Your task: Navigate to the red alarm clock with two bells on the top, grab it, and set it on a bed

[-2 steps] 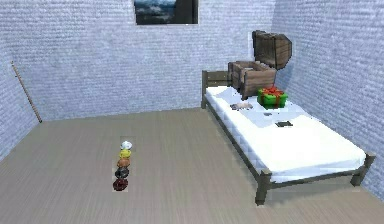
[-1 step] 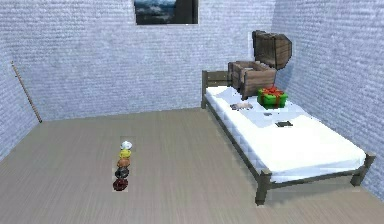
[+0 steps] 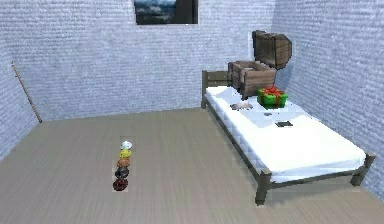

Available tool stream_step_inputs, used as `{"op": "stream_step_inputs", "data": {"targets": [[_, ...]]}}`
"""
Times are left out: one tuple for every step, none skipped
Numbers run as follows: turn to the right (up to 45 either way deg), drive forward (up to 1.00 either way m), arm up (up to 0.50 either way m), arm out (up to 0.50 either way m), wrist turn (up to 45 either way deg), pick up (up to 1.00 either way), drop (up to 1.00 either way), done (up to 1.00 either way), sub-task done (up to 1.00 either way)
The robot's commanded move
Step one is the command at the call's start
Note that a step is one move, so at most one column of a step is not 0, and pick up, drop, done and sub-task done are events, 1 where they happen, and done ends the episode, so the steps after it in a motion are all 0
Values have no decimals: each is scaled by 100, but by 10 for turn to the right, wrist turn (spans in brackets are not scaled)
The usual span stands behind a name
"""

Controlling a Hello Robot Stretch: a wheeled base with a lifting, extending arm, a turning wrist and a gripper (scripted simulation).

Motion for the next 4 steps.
{"op": "stream_step_inputs", "data": {"targets": [[0, 0, -8, 0, 0, 0, 0, 0, 0], [0, 0, 0, 0, 0, 100, 0, 0, 0], [0, 0, 8, 0, 0, 0, 0, 0, 0], [0, 0, 0, 0, -450, 0, 0, 0, 0]]}}
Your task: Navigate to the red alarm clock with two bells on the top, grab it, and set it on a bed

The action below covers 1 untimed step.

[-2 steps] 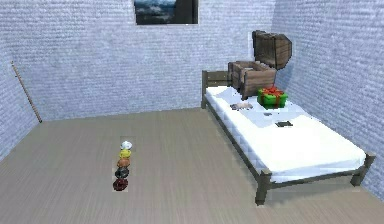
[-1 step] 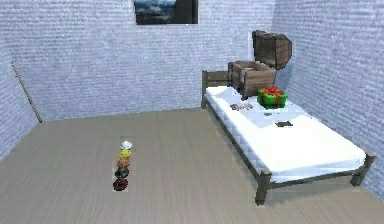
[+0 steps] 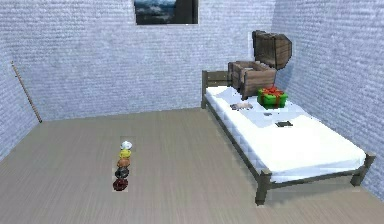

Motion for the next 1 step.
{"op": "stream_step_inputs", "data": {"targets": [[0, 0, 0, 0, -450, 0, 0, 0, 0]]}}
